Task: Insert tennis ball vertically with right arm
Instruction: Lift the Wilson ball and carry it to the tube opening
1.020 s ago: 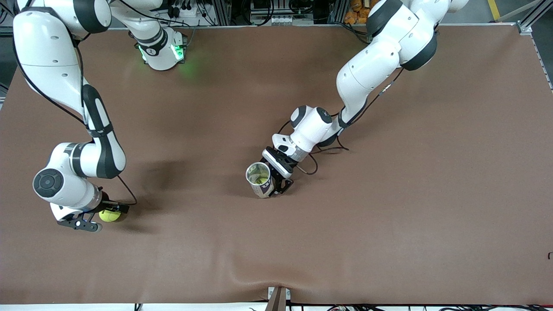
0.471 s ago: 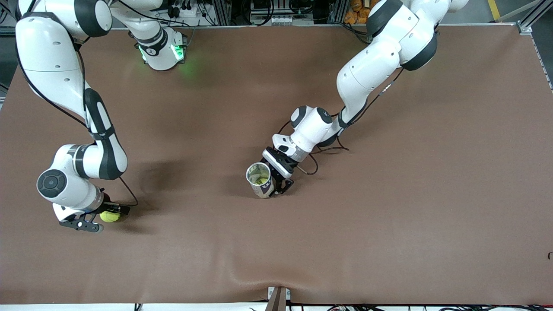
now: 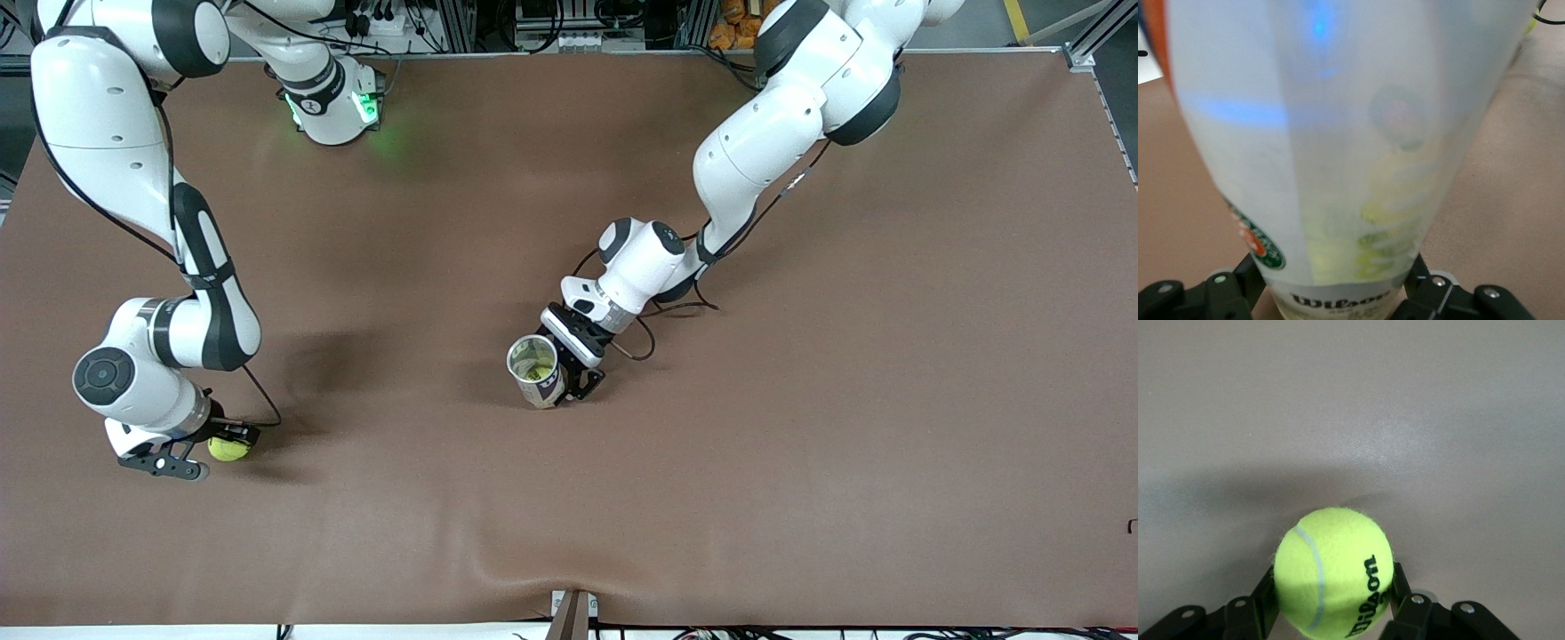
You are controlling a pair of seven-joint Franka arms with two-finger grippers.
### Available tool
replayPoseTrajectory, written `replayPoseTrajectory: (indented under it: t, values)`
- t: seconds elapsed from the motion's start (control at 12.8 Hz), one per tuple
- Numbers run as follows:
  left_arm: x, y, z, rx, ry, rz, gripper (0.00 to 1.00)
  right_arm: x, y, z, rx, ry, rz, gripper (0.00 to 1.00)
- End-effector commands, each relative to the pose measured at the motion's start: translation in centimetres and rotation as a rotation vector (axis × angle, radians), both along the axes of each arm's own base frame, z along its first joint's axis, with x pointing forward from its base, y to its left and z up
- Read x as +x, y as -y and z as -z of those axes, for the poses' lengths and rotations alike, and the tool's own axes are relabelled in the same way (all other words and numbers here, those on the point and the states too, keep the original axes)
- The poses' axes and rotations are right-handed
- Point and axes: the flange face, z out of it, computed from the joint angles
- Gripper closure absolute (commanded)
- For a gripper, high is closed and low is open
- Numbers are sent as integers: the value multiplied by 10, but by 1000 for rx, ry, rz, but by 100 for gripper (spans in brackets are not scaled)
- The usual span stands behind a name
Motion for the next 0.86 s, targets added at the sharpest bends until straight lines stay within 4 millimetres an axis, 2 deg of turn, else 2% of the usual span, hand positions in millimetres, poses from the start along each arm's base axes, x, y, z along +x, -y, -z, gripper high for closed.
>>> replayPoseTrajectory:
  t: [0.0, 0.16, 0.47, 0.63, 0.71, 0.78]
  values:
    - [3, 0, -6, 7, 12, 16, 17, 4, -8, -33, 1, 9, -22, 41]
    - [3, 0, -6, 5, 10, 14, 17, 5, -21, -74, 18, 3, -27, 40]
    - [3, -1, -5, 6, 10, 13, 17, -2, -79, -147, 150, 10, -15, 40]
    - [3, 0, -5, 6, 9, 15, 17, -4, -113, -179, 207, 41, 8, 39]
    - [3, -1, -5, 6, 10, 13, 17, -9, -137, -191, 222, 30, 39, 40]
    - [3, -1, -5, 6, 10, 13, 17, -15, -169, -203, 236, 16, 86, 40]
